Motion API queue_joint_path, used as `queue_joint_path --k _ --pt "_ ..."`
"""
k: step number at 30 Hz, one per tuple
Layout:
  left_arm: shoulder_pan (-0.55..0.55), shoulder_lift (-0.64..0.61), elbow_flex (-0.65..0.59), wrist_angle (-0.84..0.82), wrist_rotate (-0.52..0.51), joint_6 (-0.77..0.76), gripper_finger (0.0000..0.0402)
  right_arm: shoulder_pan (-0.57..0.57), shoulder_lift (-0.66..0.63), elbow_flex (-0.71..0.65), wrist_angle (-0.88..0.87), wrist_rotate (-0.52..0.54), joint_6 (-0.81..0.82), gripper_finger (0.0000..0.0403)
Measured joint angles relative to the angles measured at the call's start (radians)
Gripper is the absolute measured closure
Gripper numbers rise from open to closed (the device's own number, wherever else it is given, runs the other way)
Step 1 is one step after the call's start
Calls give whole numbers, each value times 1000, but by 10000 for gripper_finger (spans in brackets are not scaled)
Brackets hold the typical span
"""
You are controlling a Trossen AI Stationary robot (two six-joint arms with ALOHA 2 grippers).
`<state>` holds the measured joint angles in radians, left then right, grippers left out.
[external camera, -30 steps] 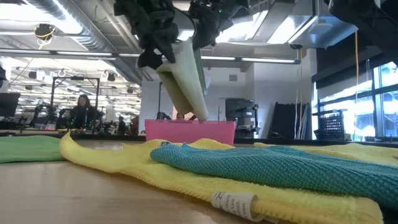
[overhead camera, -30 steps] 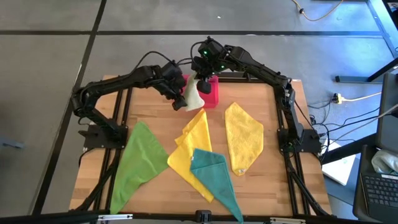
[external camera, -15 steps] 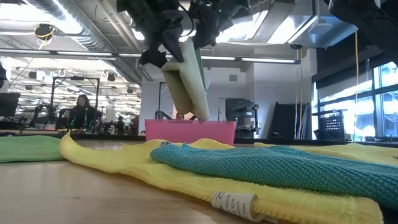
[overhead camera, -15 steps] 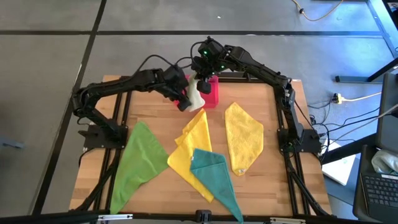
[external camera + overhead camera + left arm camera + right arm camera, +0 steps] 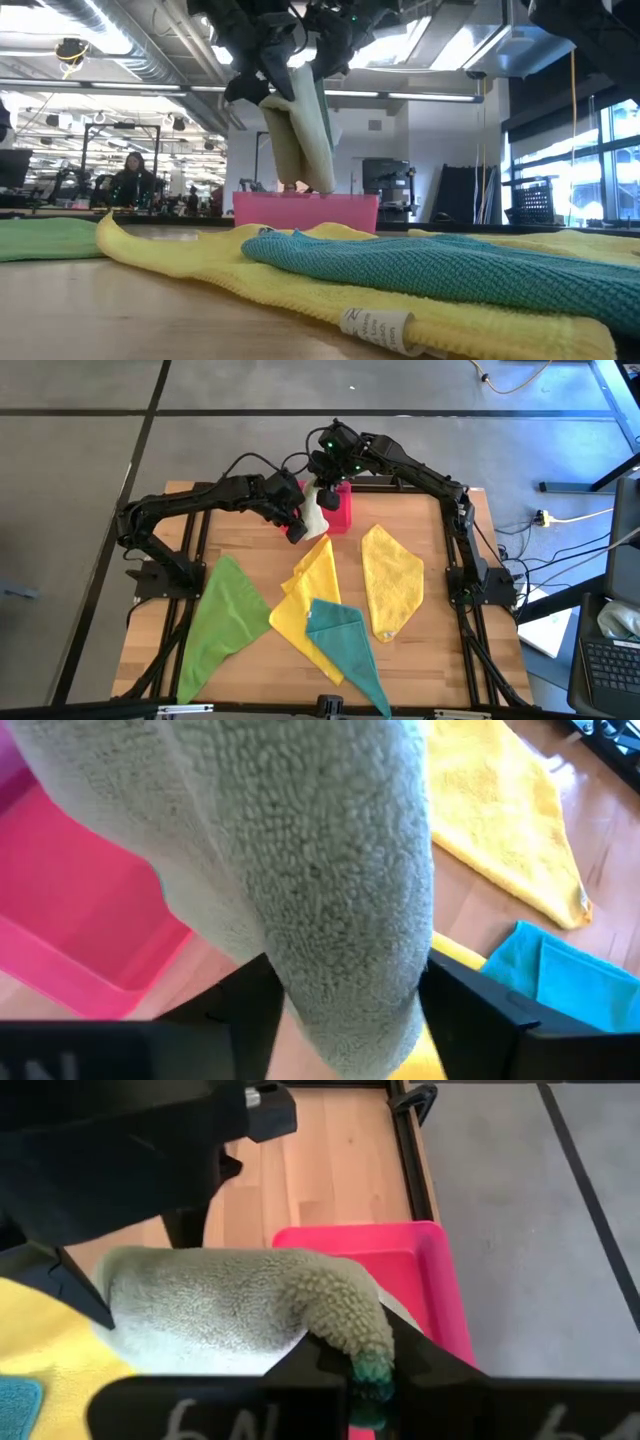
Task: Fold microfiber towels
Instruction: Put the folded light green microfiber cloth into the red bin
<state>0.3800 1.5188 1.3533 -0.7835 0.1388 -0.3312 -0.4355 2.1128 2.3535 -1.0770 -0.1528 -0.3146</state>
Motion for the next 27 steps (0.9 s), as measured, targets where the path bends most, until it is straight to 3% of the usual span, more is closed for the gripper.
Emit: queue_joint_path --k 7,13,22,27 --pt "2 0 0 -6 28 55 307 0 0 0 -12 1 28 389" --pt "61 0 2 -136 60 214 391 0 1 0 -84 -1 23 389" --pt "239 -1 10 -212 -62 466 399 -16 11 -69 -94 38 30 389" --pt "334 0 42 -124 -164 559 400 -24 11 -134 62 175 -156 389"
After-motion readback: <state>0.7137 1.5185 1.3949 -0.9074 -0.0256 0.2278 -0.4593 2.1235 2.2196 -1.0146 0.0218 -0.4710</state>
